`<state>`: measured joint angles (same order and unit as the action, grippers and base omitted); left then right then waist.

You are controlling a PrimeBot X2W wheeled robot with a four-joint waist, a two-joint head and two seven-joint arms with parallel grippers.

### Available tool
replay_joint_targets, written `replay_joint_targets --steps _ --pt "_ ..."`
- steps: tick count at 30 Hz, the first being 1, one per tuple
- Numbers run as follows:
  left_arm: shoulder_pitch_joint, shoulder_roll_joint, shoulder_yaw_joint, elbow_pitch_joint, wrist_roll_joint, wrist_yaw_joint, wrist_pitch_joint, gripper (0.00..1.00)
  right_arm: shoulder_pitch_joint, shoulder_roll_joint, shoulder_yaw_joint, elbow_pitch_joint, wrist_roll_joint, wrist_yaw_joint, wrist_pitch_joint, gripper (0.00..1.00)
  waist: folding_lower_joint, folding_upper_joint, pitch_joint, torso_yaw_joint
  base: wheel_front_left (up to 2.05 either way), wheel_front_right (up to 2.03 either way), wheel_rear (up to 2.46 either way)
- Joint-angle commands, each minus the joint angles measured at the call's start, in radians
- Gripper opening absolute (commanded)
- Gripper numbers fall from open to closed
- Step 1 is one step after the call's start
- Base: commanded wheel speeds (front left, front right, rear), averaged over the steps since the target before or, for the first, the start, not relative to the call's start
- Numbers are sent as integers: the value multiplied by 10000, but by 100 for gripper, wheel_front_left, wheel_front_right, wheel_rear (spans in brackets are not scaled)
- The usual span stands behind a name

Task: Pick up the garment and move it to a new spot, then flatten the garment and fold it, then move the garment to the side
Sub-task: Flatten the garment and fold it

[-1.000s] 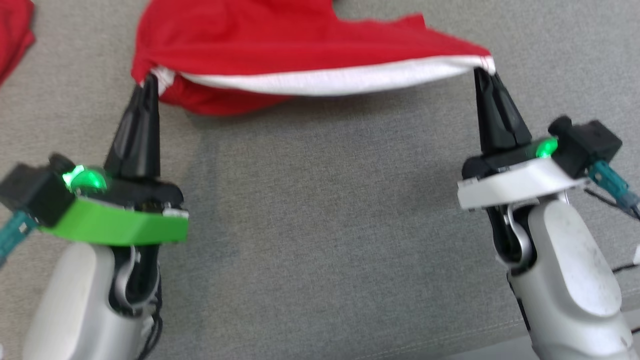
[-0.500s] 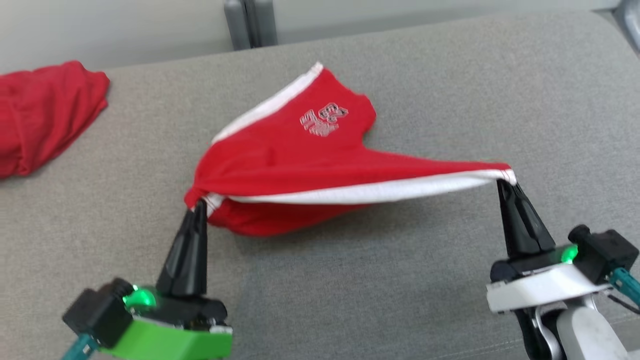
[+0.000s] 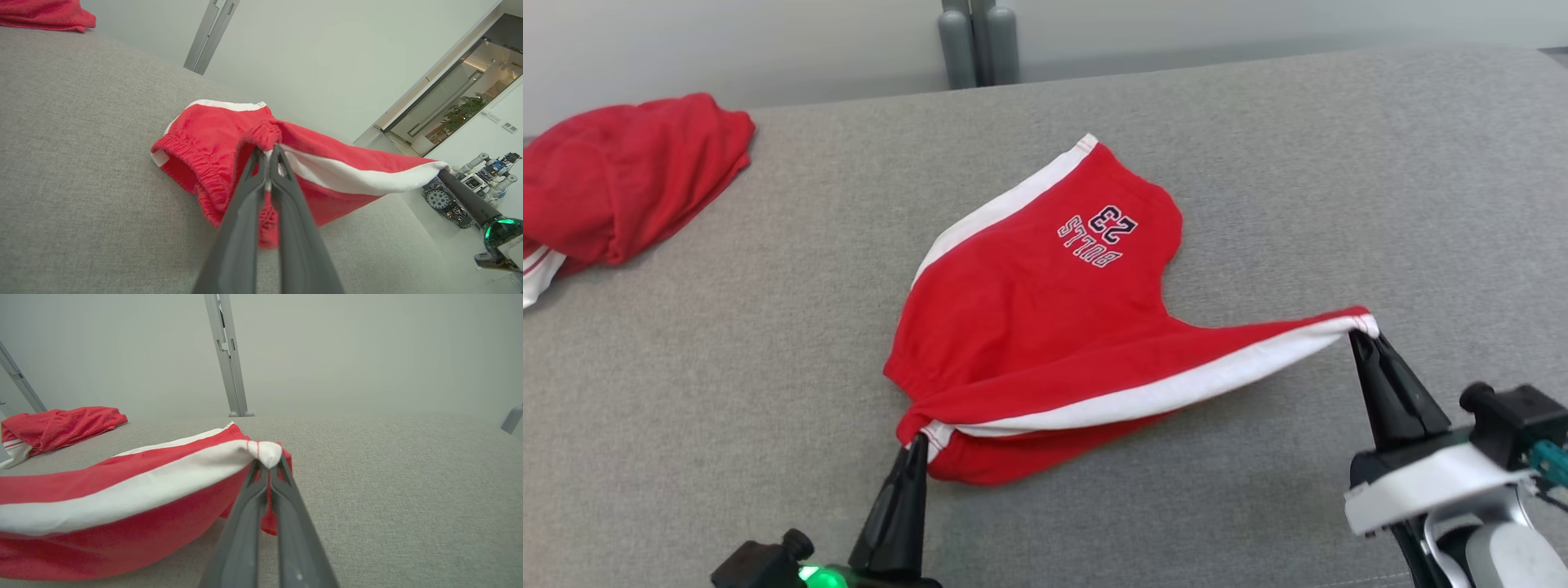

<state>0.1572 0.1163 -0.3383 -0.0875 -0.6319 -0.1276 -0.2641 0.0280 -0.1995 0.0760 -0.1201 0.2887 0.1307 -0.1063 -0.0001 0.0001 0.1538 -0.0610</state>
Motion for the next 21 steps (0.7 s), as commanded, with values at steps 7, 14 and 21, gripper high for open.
replay_joint_targets --steps 7,14,21 --pt "-1266 -389 -54 1560 -1465 -43 81 0 -2074 -529 365 1577 174 1 146 0 1 -1 699 896 0 0 0" --pt "-3529 -611 -119 3297 -2578 345 592 0 -4735 -1188 1344 3783 118 1 414 0 1 -1 1367 1610 0 0 0" --pt "-5317 -651 -522 4763 -2903 662 675 0 -7297 -1405 2643 6228 375 1 613 0 1 -1 2159 2140 0 0 0"
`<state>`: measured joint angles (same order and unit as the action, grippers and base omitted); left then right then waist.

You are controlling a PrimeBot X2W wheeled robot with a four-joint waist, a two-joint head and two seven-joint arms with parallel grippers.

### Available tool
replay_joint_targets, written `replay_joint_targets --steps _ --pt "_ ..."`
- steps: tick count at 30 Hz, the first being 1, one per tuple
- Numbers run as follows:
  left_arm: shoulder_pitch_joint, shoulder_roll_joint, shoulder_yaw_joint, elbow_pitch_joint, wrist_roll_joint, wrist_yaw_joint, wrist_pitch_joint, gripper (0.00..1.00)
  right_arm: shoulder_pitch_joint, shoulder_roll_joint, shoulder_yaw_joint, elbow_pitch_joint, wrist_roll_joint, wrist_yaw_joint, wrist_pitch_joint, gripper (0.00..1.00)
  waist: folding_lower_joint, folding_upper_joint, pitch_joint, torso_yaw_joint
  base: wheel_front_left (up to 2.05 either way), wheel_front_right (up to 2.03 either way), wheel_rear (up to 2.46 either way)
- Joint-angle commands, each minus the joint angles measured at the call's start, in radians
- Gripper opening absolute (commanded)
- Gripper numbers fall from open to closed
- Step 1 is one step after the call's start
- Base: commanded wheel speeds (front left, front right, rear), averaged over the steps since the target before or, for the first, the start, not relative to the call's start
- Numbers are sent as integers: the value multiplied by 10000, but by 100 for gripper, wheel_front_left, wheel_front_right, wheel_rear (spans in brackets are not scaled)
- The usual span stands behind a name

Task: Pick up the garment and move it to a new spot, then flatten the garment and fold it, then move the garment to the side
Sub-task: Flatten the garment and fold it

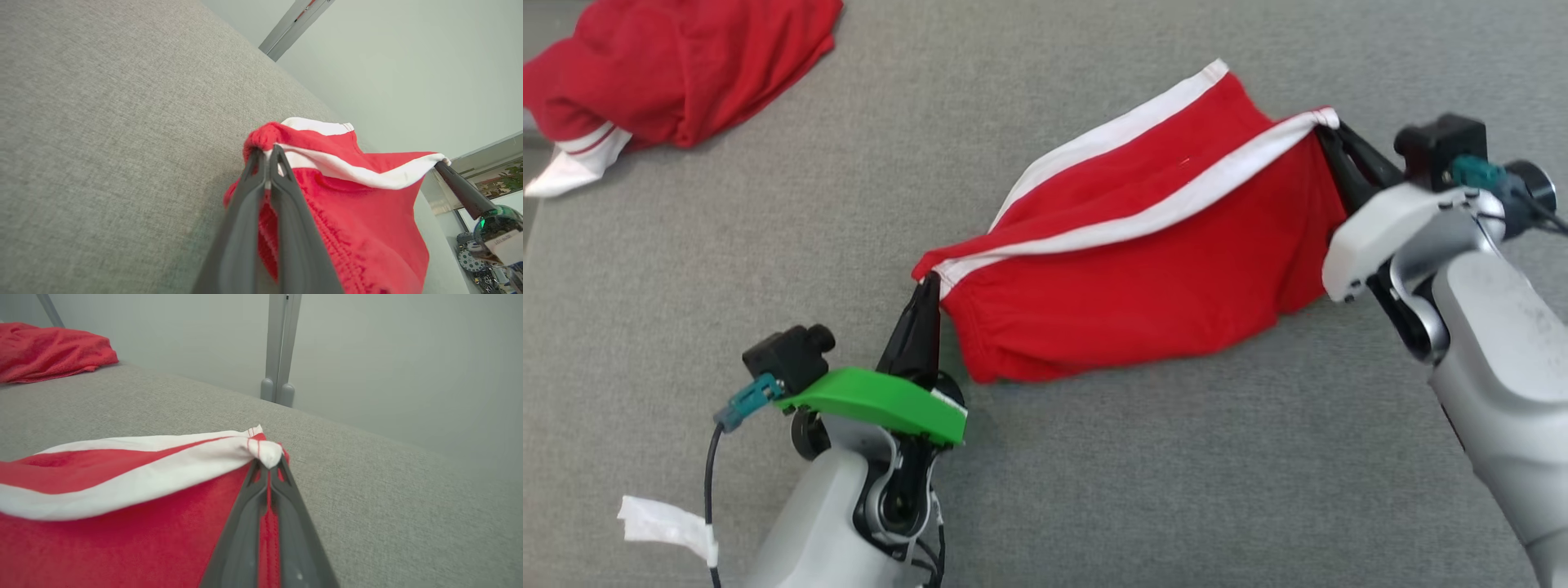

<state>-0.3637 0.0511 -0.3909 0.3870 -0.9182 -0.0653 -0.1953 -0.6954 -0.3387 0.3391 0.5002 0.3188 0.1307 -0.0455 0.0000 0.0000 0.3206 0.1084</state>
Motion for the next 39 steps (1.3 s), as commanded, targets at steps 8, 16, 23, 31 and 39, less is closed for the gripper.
replay_joint_targets --steps 8,16,23,31,39 --pt "-1031 2 -763 589 -890 214 -494 0 -2149 -64 1137 2438 416 1 -289 0 0 0 946 914 0 0 0" --pt "-1538 5 -1301 702 -1512 384 -694 0 -3476 -21 1680 4328 796 -1 -624 0 0 0 1086 1269 0 0 0" --pt "-1595 6 -1454 428 -1701 438 -705 0 -4080 167 1955 5497 997 1 -1006 0 0 0 1065 1453 0 0 0" --pt "-1068 10 -1002 -689 246 353 -698 100 -4542 283 1924 6476 1230 -1 -1633 100 0 0 976 1565 0 0 0" --pt "170 8 318 -1978 1749 317 -692 100 -4451 -29 2203 6790 1526 -1 -1882 100 0 0 660 1474 0 0 0"
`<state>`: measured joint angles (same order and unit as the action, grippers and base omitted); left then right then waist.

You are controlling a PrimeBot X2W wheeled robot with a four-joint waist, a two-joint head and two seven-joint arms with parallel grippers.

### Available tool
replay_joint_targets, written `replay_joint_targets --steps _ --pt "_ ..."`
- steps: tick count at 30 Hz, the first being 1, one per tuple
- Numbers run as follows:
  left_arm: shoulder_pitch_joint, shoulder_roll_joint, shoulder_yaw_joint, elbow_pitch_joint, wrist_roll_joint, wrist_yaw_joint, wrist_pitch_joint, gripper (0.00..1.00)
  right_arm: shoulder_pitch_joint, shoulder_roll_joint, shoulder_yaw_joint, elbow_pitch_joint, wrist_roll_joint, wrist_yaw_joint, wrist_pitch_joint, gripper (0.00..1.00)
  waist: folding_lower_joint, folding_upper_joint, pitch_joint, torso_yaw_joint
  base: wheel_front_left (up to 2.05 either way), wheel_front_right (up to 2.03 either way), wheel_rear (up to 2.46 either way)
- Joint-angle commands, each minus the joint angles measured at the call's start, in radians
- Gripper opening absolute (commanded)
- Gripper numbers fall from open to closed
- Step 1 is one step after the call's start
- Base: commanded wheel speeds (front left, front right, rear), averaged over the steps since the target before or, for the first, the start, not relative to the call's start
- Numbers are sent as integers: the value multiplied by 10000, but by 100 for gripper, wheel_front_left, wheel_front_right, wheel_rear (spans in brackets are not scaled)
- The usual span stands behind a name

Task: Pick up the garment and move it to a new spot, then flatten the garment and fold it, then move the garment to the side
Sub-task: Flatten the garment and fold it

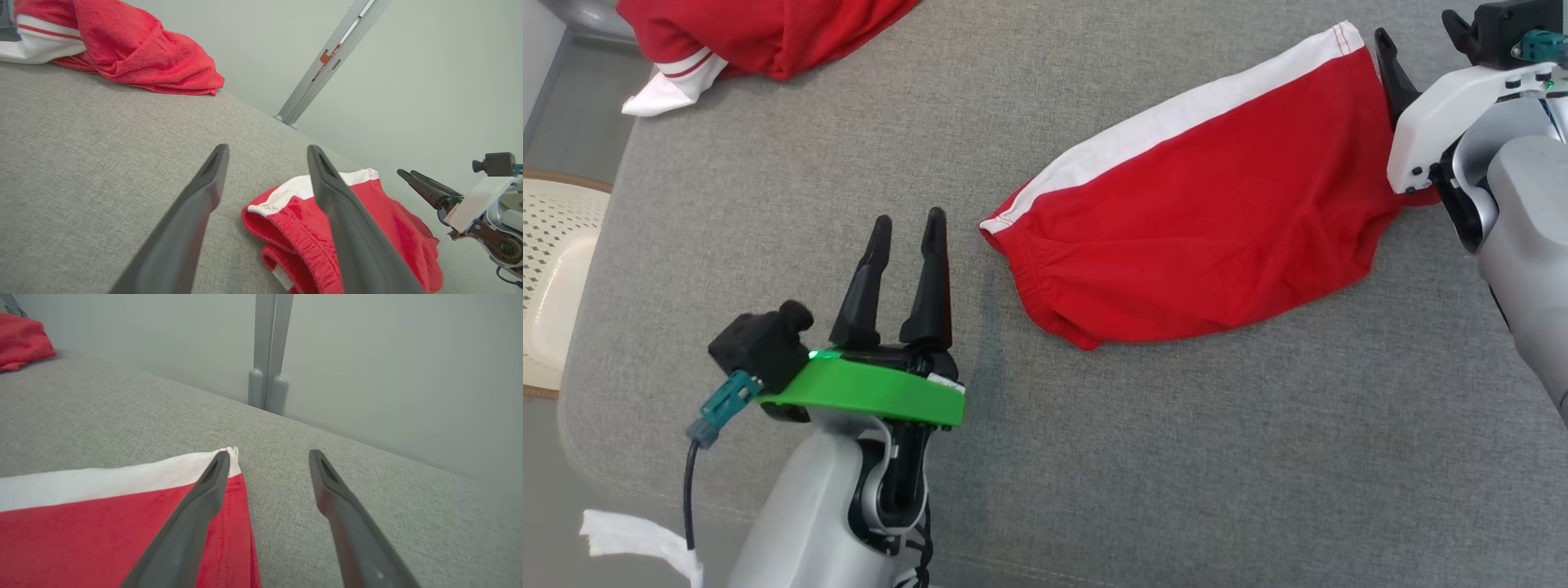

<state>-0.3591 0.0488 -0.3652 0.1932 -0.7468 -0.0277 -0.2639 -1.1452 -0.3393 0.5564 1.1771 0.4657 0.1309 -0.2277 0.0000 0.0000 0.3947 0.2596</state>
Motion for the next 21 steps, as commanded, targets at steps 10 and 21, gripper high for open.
replay_joint_targets --steps 10,21 --pt "1483 30 1447 -928 1146 7 -4 100 990 -251 998 -778 1500 -3 1307 100 0 0 -578 -171 0 0 0" --pt "2041 30 2370 -1091 1921 -70 -6 100 1604 -274 1644 -371 2238 -3 2184 100 0 0 -800 171 0 0 0"
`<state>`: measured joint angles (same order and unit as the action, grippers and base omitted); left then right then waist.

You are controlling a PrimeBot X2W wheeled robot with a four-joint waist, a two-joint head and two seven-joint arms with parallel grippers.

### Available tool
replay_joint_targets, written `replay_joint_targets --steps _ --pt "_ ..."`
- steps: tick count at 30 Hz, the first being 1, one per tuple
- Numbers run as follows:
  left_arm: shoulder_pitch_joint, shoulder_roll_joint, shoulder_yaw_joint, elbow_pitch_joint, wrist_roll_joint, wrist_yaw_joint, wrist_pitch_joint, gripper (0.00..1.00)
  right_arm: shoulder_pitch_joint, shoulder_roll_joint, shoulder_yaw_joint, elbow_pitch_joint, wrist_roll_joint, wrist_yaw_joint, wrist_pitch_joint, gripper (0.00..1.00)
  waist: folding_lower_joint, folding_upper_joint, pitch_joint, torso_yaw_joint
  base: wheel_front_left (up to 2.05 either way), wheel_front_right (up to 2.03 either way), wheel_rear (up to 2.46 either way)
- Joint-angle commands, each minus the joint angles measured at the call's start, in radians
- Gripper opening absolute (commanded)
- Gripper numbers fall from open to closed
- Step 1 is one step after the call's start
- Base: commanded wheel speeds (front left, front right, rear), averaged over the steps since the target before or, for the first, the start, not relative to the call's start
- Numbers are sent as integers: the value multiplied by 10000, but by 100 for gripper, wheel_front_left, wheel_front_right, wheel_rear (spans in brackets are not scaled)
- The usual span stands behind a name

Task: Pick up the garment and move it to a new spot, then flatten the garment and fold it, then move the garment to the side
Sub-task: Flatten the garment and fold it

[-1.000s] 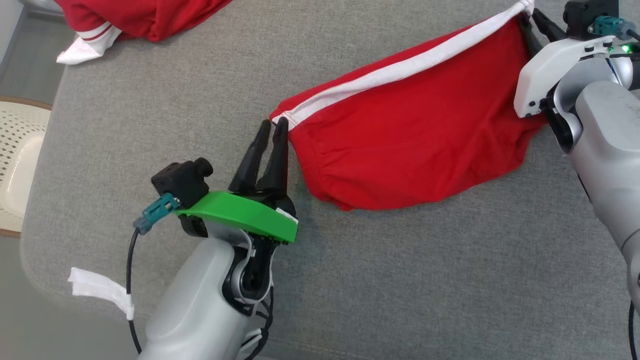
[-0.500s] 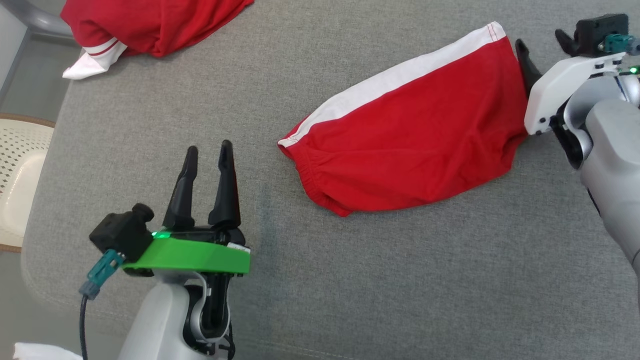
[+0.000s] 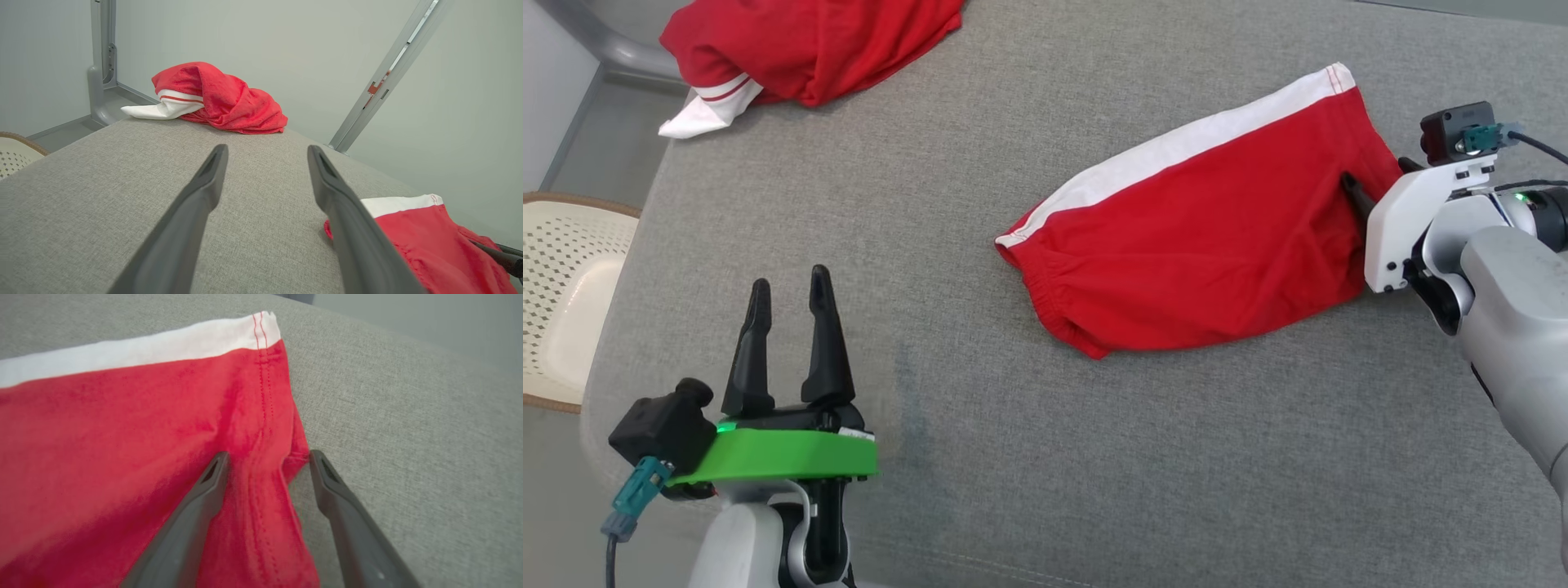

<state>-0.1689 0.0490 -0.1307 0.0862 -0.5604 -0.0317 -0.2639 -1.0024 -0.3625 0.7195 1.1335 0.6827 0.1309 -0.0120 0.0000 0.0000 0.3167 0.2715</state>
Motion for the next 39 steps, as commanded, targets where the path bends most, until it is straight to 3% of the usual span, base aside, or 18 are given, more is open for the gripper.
replay_joint_targets --steps 1,10,12,17,34,39 --pt "172 28 99 -32 82 -40 -6 100 194 -24 26 138 136 -3 51 100 0 0 -18 82 0 0 0" --pt "338 28 352 -3 103 -103 -7 100 236 219 -83 1166 309 -9 385 100 0 0 -44 164 0 0 0" --pt "378 28 389 17 108 -87 -7 100 377 345 -91 1179 439 0 531 47 0 0 -75 120 0 0 0" --pt "376 28 496 37 191 -76 -7 100 663 528 -117 942 867 2 638 0 0 0 -147 -103 0 0 0" --pt "677 33 1330 352 1063 -376 -7 100 2183 366 -490 -801 2419 -9 -2089 0 0 0 -1044 -1991 0 0 0" --pt "832 64 1451 537 1280 -399 -7 100 2917 281 -725 -1099 2692 -9 -2448 0 0 0 -1315 -2499 0 0 0"
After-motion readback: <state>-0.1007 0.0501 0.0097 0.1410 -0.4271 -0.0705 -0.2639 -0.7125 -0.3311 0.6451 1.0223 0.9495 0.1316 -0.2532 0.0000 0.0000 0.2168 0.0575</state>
